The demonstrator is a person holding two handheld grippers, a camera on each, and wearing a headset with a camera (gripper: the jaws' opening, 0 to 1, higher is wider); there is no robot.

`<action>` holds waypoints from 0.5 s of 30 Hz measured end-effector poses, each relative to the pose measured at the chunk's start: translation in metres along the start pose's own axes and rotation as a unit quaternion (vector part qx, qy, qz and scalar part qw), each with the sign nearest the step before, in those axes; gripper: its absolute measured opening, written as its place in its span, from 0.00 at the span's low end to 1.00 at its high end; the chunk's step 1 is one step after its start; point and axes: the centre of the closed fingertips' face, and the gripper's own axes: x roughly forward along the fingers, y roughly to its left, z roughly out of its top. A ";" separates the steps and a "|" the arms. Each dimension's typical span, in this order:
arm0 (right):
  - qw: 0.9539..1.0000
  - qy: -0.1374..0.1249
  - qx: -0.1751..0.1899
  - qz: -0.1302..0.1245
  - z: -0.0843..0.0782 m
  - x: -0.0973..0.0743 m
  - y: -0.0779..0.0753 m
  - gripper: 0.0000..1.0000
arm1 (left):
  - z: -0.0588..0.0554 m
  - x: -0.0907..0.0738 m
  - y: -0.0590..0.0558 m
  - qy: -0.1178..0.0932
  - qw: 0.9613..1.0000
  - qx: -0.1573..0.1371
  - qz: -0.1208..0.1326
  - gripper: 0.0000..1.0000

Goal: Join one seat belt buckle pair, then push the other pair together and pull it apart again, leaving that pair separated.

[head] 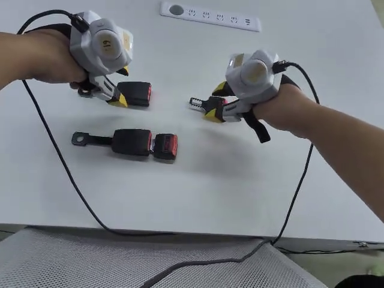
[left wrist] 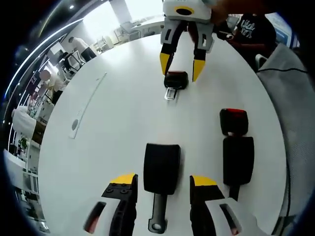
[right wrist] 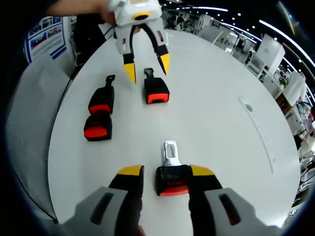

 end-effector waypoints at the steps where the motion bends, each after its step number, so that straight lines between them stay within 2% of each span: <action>1: 1.000 0.002 0.002 0.000 -0.003 0.001 -0.003 0.36 | -0.001 0.001 0.001 0.000 1.000 0.002 0.000 0.43; 5: 1.000 0.014 0.003 0.006 -0.016 0.007 -0.013 0.37 | -0.006 0.005 0.008 0.003 1.000 0.000 -0.008 0.42; 6: 1.000 0.016 0.004 0.008 -0.018 0.008 -0.013 0.37 | -0.008 0.007 0.009 0.006 1.000 -0.005 -0.014 0.41; 8: 1.000 0.020 0.005 0.013 -0.024 0.009 -0.015 0.36 | -0.010 0.011 0.006 0.010 1.000 0.003 -0.025 0.41; 12: 0.999 0.028 -0.004 0.028 -0.030 0.012 -0.010 0.36 | -0.006 0.017 0.001 0.008 0.999 0.012 -0.045 0.39; 15: 0.999 0.027 -0.002 0.039 -0.029 0.012 -0.011 0.36 | -0.004 0.020 0.003 0.009 0.999 0.012 -0.047 0.36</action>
